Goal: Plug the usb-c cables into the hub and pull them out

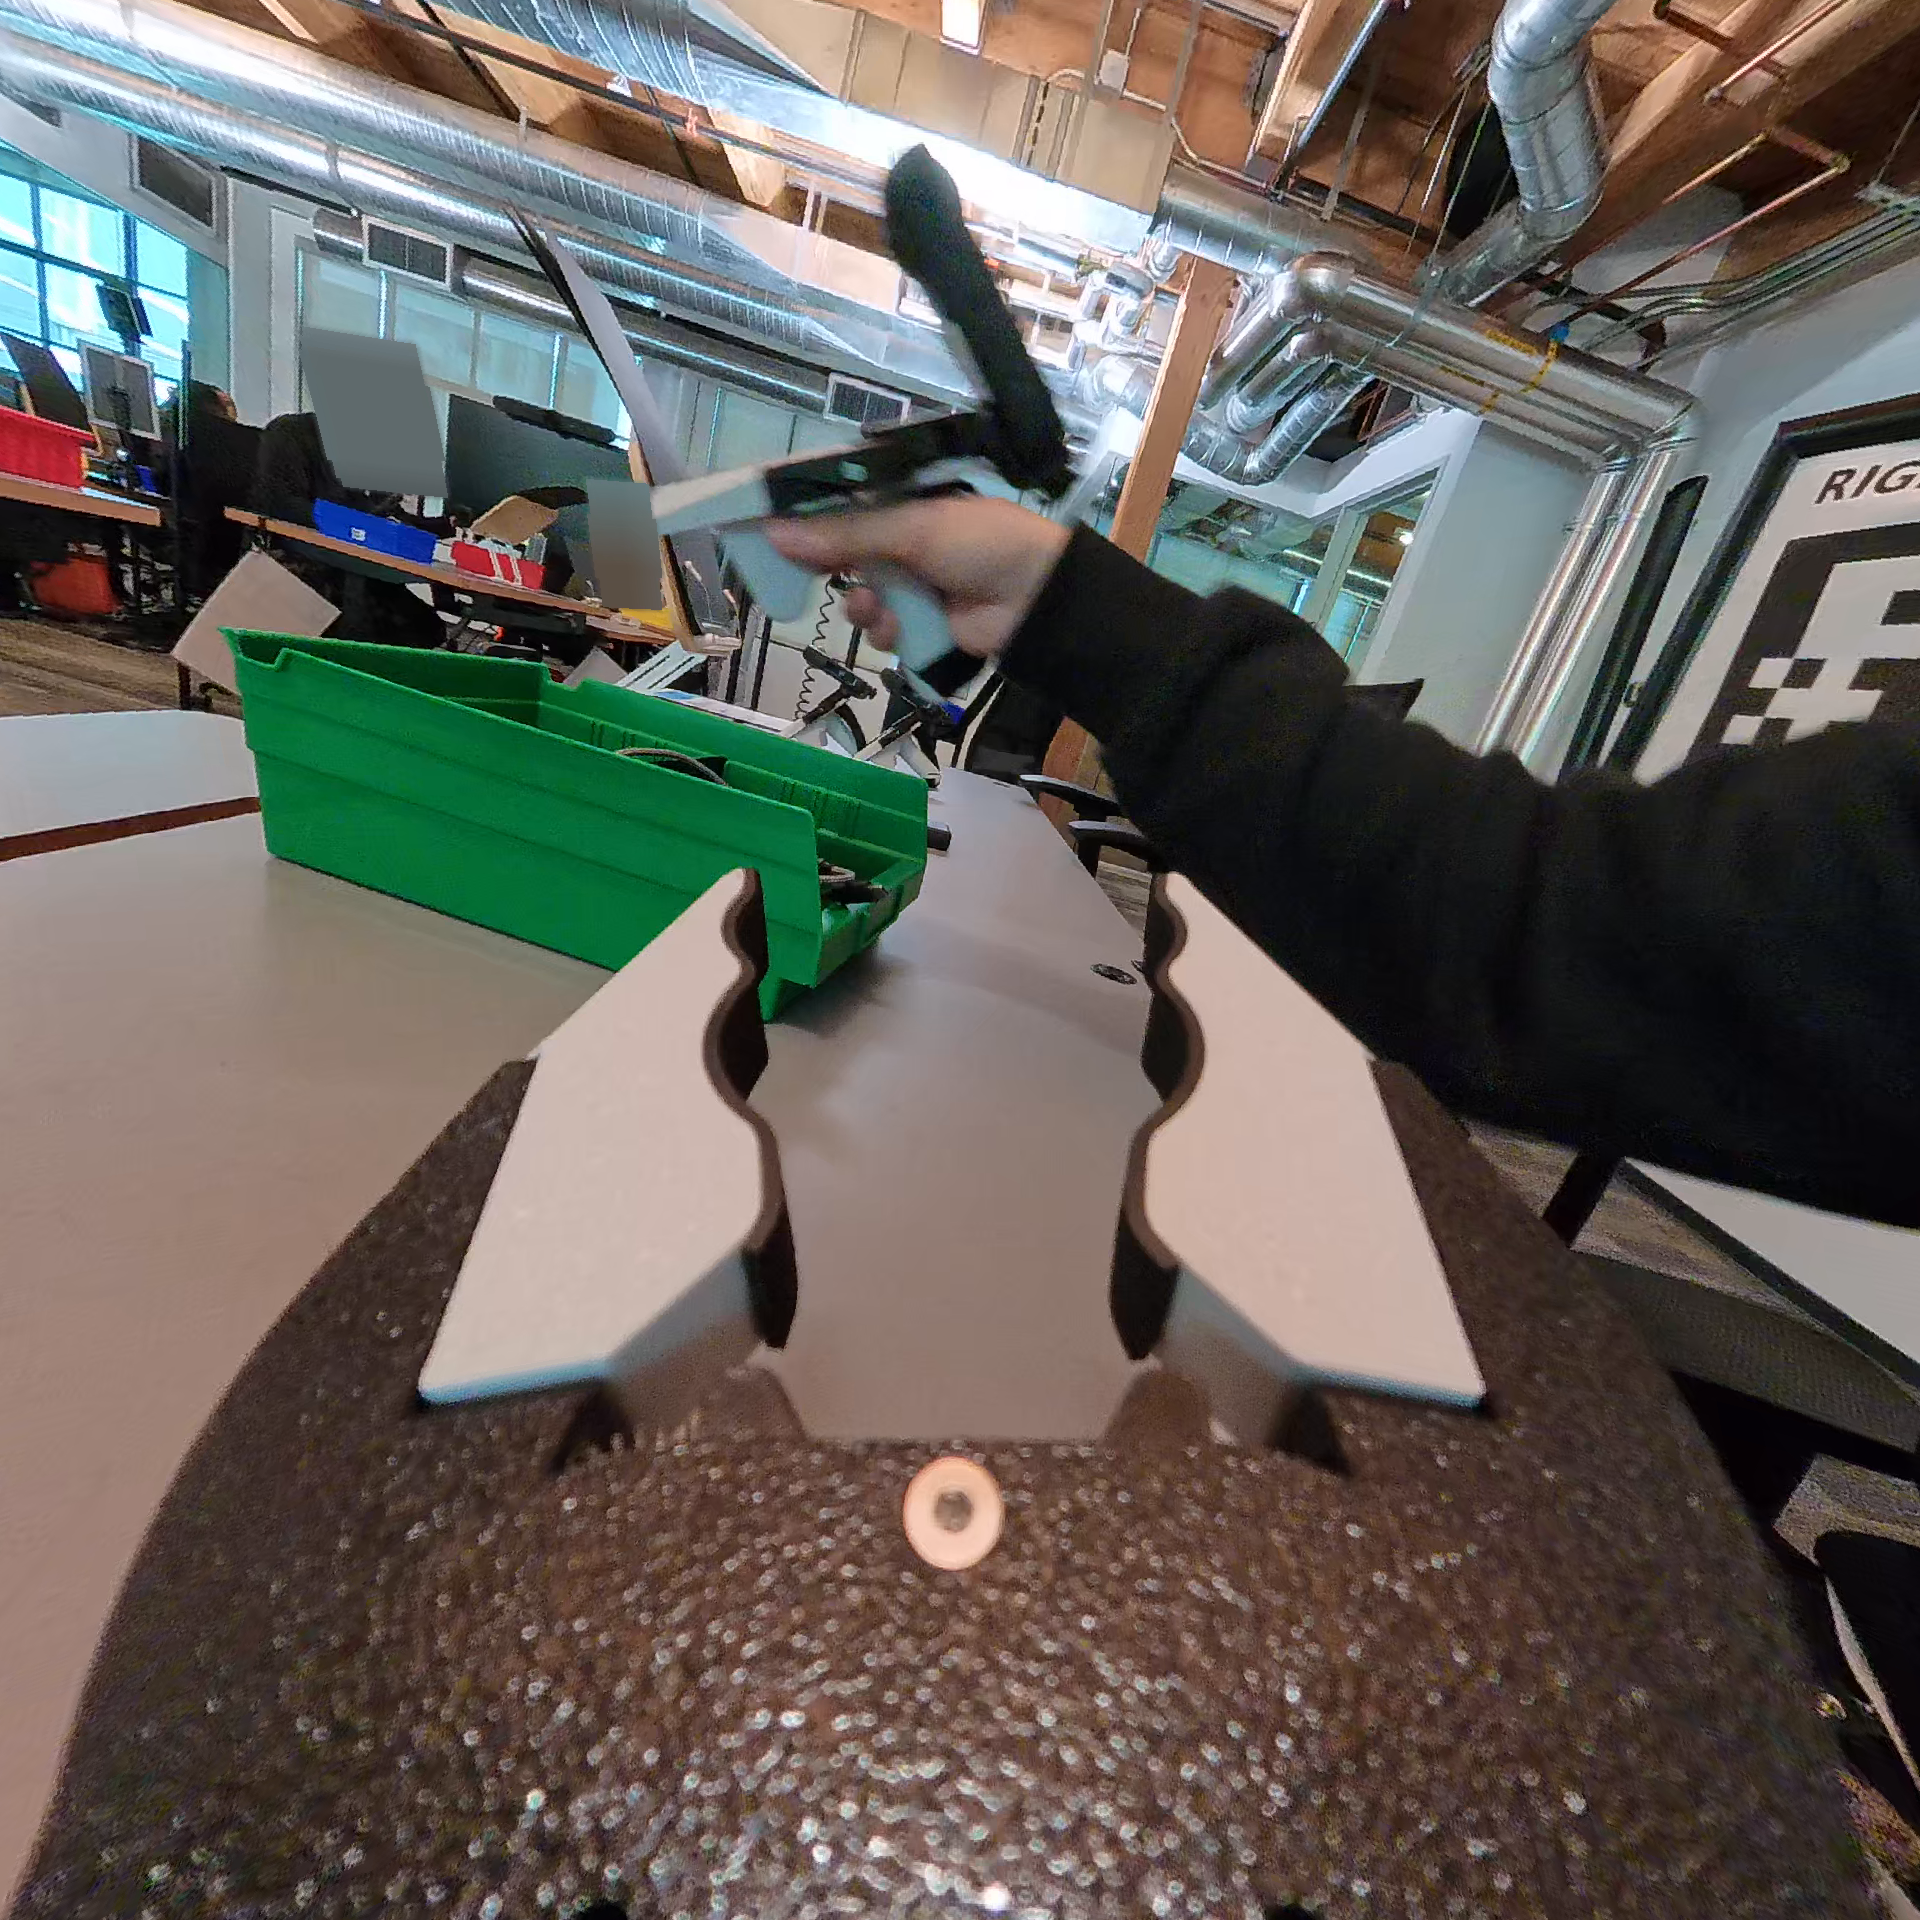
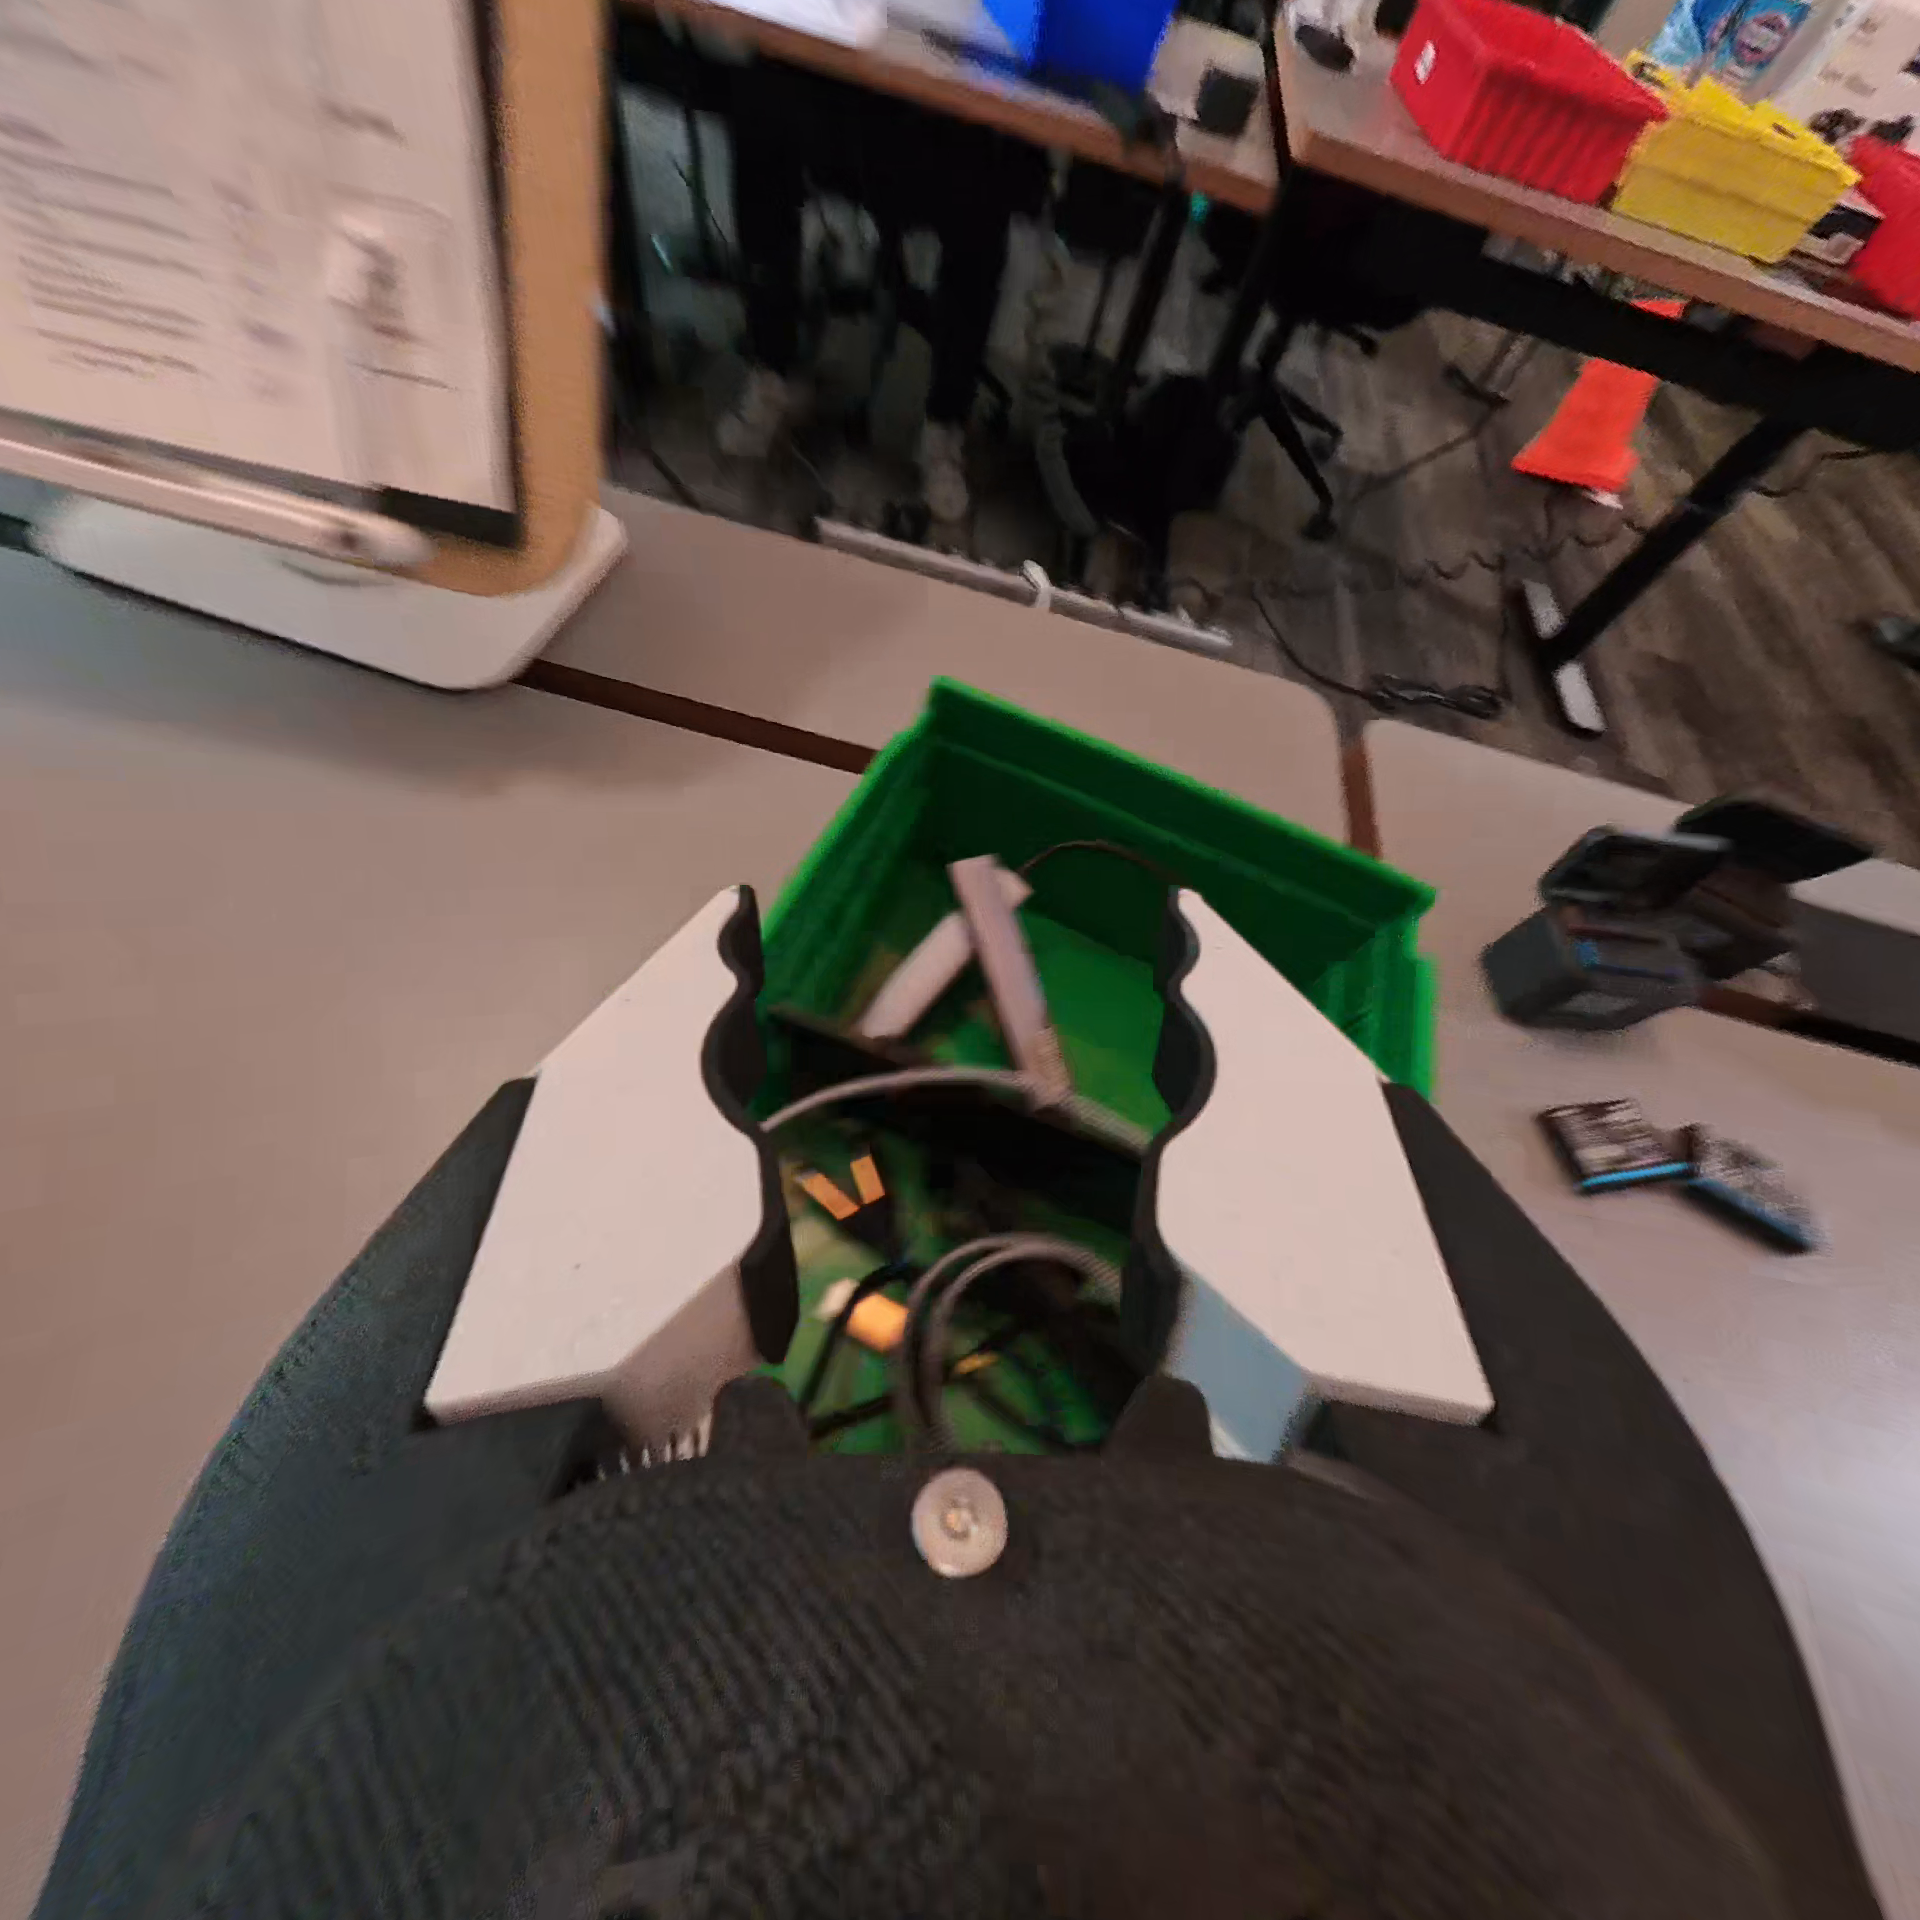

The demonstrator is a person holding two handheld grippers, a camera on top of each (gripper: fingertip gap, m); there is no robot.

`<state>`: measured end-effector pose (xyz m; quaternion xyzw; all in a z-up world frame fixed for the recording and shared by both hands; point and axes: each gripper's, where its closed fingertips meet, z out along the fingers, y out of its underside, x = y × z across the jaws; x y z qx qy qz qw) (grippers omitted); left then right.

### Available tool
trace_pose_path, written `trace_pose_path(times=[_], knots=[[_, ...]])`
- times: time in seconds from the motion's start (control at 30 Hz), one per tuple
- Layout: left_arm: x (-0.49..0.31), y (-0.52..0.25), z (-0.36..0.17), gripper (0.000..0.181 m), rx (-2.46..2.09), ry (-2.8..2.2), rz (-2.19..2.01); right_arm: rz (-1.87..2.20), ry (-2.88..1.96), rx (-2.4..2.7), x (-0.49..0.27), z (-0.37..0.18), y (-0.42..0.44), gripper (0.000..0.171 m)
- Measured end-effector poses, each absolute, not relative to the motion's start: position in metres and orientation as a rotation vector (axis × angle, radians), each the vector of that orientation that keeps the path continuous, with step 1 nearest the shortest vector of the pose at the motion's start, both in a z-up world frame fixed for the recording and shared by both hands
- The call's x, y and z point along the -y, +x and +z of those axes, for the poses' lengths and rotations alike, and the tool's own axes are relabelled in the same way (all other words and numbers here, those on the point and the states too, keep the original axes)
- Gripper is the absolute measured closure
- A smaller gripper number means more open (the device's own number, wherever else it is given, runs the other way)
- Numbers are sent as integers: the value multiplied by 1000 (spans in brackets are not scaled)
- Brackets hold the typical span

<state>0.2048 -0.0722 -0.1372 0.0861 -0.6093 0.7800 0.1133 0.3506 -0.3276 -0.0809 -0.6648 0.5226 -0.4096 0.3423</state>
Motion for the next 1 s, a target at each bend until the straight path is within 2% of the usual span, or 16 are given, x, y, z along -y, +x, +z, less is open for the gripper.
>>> trace_pose_path(times=[0.1, 0.2, 0.3, 0.43, 0.53, 0.67, 0.77, 0.83, 0.87, 0.9, 1.0], knots=[[75, 206, -139, 110, 1820, 268, 2294, -1095, -1612, -1287, 306, -96, 276, 100], [80, 217, -146, 109, 1930, 382, 2300, -1174, -1609, -1302, 305, -136, 215, 103], [82, 230, -154, 113, 2084, 514, 2338, -1301, -1627, -1432, 342, -169, 175, 102], [107, 248, -163, 125, 2336, 768, 2298, -1402, -1387, -1546, 407, -161, 165, 98], [151, 249, -163, 124, 2418, 880, 2211, -1286, -1174, -1594, 432, -164, 176, 99], [212, 254, -161, 118, 2531, 910, 2169, -1192, -1239, -1628, 441, -195, 211, 105], [246, 264, -169, 121, 2642, 951, 2083, -1199, -1280, -1620, 444, -201, 231, 125], [261, 268, -176, 133, 2672, 962, 2025, -1242, -1309, -1653, 454, -203, 233, 156], [264, 271, -183, 146, 2711, 985, 1966, -1242, -1323, -1652, 455, -204, 233, 168], [268, 269, -189, 159, 2741, 954, 1917, -1230, -1321, -1648, 454, -204, 233, 169], [263, 271, -188, 163, 2818, 952, 1972, -1200, -1251, -1680, 448, -204, 231, 170]])
